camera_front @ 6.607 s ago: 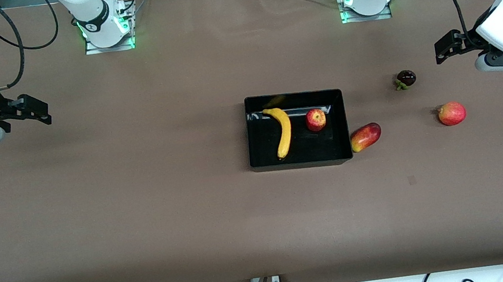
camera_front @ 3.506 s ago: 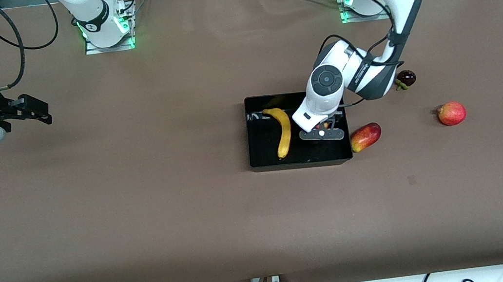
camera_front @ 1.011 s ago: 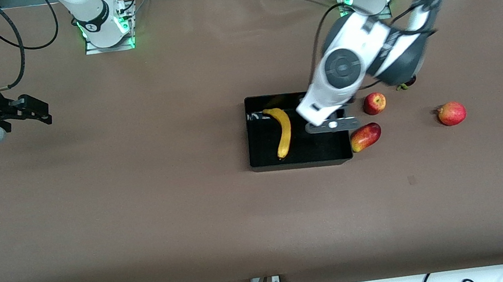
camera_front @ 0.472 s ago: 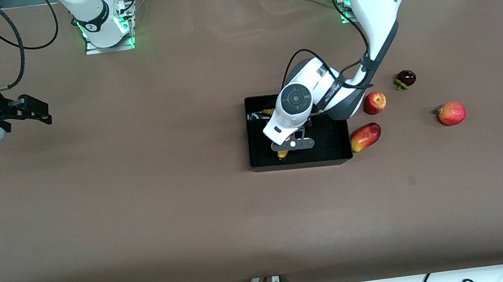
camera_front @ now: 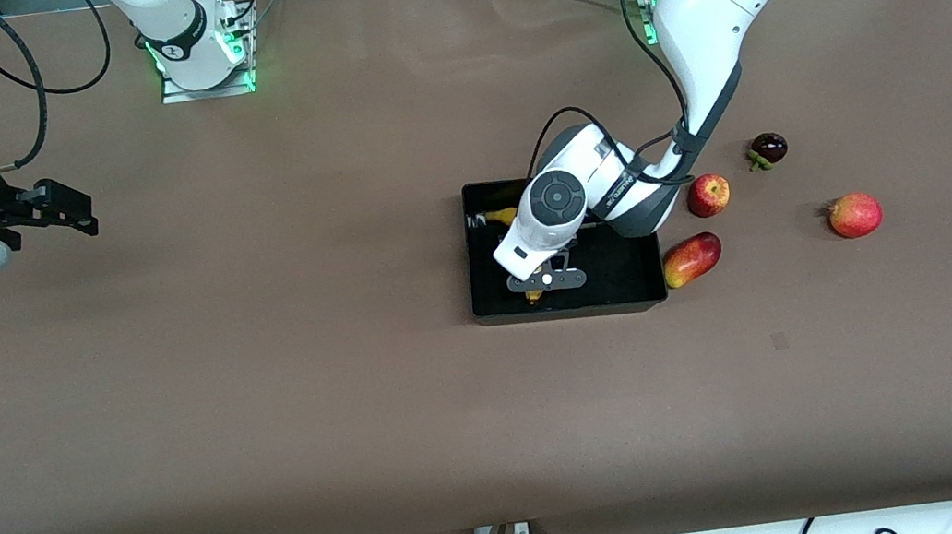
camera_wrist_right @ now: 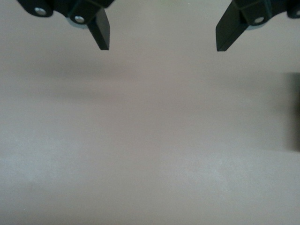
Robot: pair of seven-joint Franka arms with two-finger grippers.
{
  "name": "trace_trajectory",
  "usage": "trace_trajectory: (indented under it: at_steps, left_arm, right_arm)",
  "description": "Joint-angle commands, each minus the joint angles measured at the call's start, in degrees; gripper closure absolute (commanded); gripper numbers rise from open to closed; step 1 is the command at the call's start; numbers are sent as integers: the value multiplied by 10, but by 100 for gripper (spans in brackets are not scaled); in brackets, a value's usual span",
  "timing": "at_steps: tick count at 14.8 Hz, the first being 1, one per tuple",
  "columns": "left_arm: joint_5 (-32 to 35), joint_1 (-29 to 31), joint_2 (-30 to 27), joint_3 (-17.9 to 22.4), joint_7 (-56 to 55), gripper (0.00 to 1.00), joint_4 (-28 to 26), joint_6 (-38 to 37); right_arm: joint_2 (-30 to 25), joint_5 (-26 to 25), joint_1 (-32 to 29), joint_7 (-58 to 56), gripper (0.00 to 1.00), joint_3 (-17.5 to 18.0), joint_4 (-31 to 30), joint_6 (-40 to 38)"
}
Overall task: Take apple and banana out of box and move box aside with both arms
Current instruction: 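Reach into the box and grasp the yellow banana with the left gripper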
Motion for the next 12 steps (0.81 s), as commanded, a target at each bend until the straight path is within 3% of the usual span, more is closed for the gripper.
trace_trajectory:
  at_steps: [1, 6, 8, 12]
  left_arm:
    - [8, 2, -10, 2, -7, 100, 16, -8]
    - [-4, 22, -94, -1, -7, 99, 59, -167]
    - [-42, 51, -124, -1, 1, 98, 84, -225]
    - [-41, 103, -149, 2, 97, 95, 138, -353]
  right_arm:
    - [2, -3, -8, 0, 0, 7, 7, -6]
    - [1, -2, 5, 2, 0, 8, 10, -6]
    - [3, -1, 15, 0, 0, 8, 8, 4]
    - [113, 2, 54, -11, 0, 5, 17, 22]
